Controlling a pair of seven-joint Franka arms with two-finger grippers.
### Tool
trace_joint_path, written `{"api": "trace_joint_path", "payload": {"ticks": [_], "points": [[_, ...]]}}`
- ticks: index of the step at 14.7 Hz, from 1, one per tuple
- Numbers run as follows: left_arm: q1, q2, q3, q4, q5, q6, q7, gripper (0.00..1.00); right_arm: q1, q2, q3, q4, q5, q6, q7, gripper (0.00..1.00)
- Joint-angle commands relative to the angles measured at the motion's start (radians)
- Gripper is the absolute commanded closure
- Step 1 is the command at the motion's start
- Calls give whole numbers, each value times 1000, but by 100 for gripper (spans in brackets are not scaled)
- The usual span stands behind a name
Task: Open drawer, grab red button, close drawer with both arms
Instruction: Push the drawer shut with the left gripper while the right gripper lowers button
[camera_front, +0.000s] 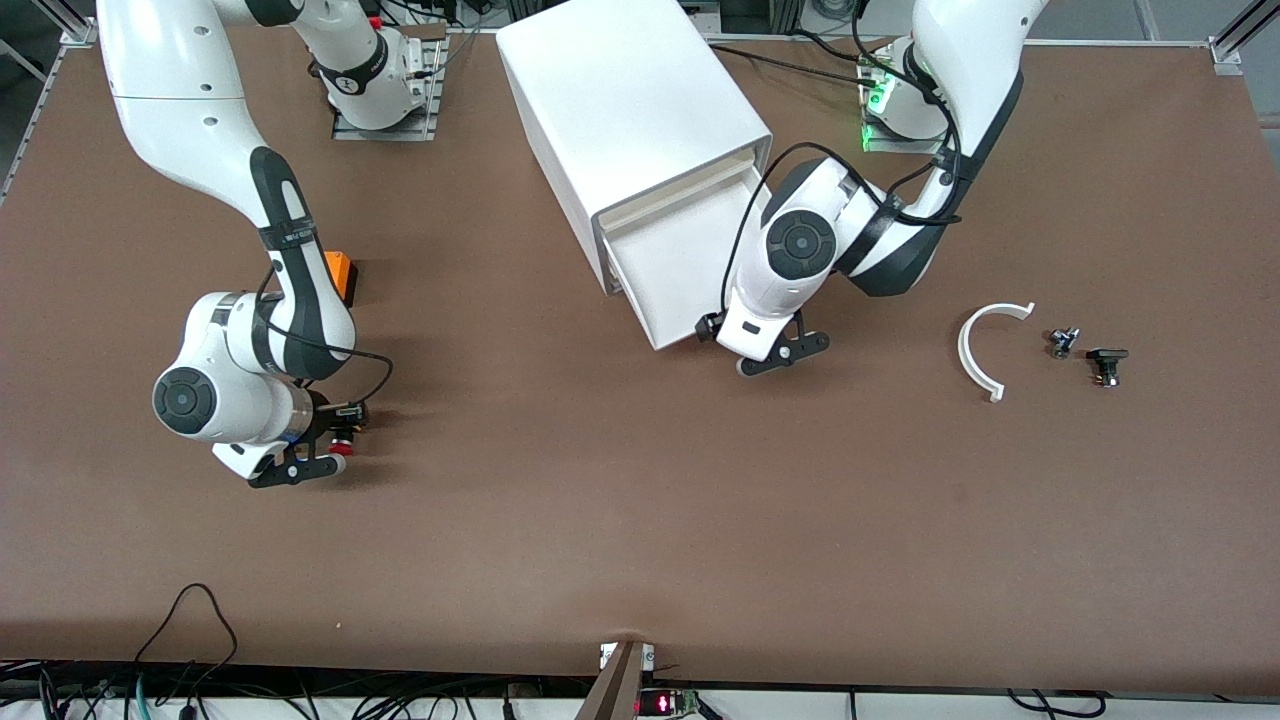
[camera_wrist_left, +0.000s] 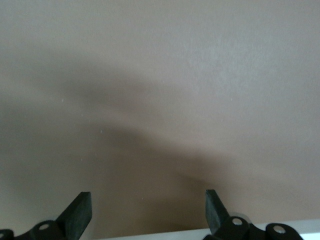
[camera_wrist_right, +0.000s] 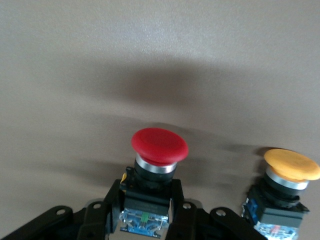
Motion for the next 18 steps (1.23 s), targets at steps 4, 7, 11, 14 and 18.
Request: {"api": "trace_joint_path", "payload": {"ticks": [4,7,11,14,18], "points": [[10,-33,-67,-28,-95,-64,-14,0,-13,8,11,-20,26,56,-27,100],[9,-32,-95,-28,-125,-76,-9,0,-6,24,11,-16,26,69,-22,100],[4,-32,-103,-28,-131,-128,-8,0,-4,27,11,-14,26,70,-13,100],[-1,-32,-113,-28,-135,-131,-14,0,-3,28,11,-14,26,70,-12,100],[-2,-27,-124,-28,-177,-133,-5,0,-1,36,11,-7,26,69,2,24]]}}
